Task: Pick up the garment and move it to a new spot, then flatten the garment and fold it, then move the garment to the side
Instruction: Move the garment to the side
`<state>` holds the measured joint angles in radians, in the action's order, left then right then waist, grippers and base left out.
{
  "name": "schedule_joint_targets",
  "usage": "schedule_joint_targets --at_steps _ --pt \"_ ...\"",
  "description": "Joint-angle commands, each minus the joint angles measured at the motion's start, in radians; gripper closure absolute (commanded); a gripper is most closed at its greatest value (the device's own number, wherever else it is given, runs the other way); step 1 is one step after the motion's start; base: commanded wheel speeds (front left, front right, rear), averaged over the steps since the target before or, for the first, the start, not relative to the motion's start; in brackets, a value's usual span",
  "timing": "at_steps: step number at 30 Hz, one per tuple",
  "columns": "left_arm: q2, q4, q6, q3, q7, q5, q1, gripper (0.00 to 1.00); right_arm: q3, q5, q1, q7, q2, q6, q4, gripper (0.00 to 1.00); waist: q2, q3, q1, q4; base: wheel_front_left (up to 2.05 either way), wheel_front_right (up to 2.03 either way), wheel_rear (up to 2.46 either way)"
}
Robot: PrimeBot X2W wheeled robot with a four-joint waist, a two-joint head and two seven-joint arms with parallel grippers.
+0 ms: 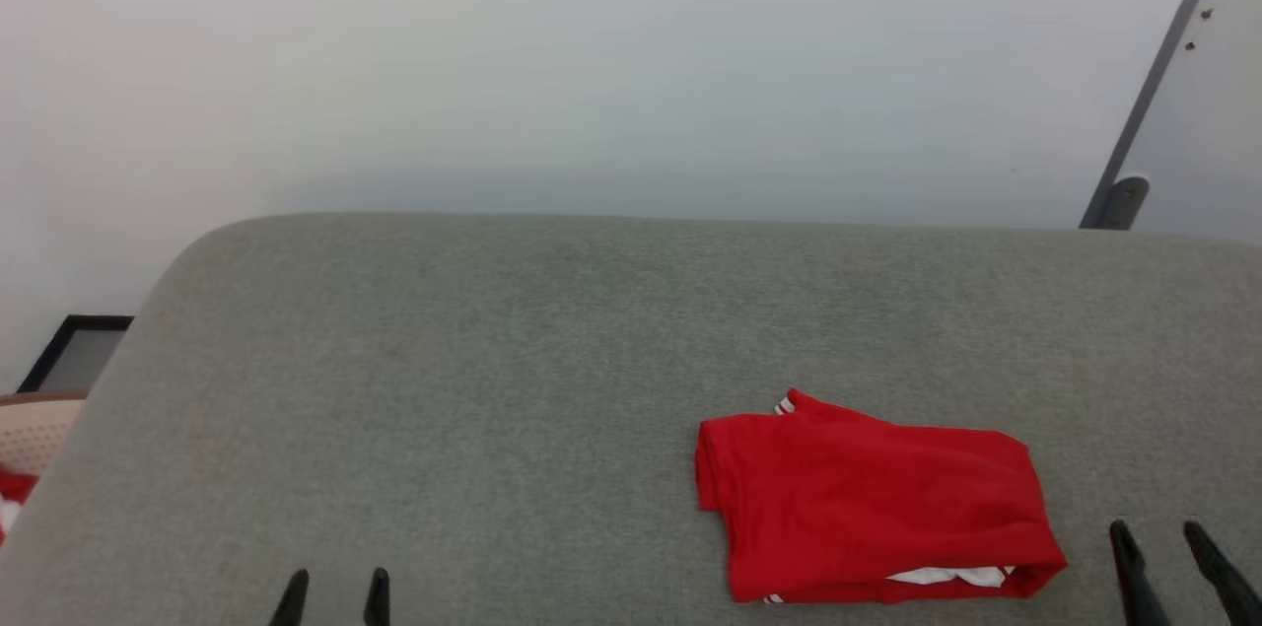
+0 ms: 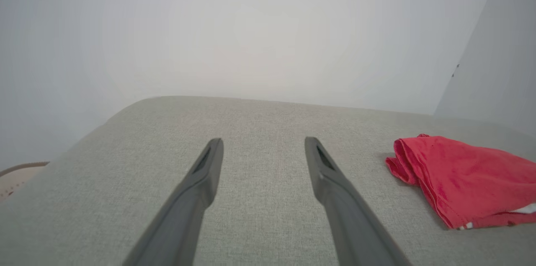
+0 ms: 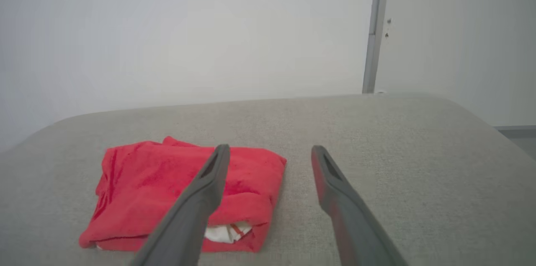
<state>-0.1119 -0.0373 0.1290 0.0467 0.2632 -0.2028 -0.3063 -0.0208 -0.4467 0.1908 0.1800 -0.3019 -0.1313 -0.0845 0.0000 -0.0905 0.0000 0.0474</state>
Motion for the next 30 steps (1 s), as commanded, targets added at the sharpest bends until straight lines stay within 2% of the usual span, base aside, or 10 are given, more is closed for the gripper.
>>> schedule_joint_targets --at_steps 1,6,13,19,24,27,30 --pt "0.004 0.005 0.002 -0.001 0.001 -0.004 -0.001 0.0 0.001 0.008 -0.023 -0.015 -0.005 0.001 -0.005 0.0 0.0 0.004 0.0 -0.01 0.0 0.0 0.0" --pt "0.019 0.039 0.002 -0.025 0.001 0.012 0.031 0.0 0.042 0.002 -0.136 -0.189 -0.056 0.001 -0.056 0.0 0.0 0.025 0.0 -0.028 0.0 0.0 0.0" --pt "0.029 0.08 0.002 -0.044 0.001 0.025 0.122 0.0 0.153 -0.074 -0.344 -0.446 -0.172 0.001 -0.136 0.0 0.0 0.088 0.0 -0.029 0.0 0.0 0.0" --pt "0.033 0.08 0.002 -0.081 0.001 0.041 0.21 0.0 0.237 -0.17 -0.537 -0.667 -0.206 0.001 -0.263 0.0 0.0 0.188 0.0 -0.012 0.0 0.0 0.0" --pt "0.037 0.084 0.002 -0.124 0.001 0.031 0.306 0.0 0.339 -0.241 -0.629 -0.849 -0.24 0.001 -0.352 0.0 0.0 0.264 0.0 0.017 0.0 0.0 0.0" --pt "0.038 0.072 0.002 -0.129 0.001 0.031 0.341 0.0 0.394 -0.285 -0.662 -0.904 -0.257 0.001 -0.37 0.0 0.0 0.3 0.0 0.02 0.0 0.0 0.0" --pt "0.04 0.064 0.002 -0.15 0.001 0.042 0.375 0.0 0.427 -0.327 -0.681 -0.91 -0.251 0.001 -0.393 0.0 0.0 0.331 0.0 0.02 0.0 0.0 0.0"
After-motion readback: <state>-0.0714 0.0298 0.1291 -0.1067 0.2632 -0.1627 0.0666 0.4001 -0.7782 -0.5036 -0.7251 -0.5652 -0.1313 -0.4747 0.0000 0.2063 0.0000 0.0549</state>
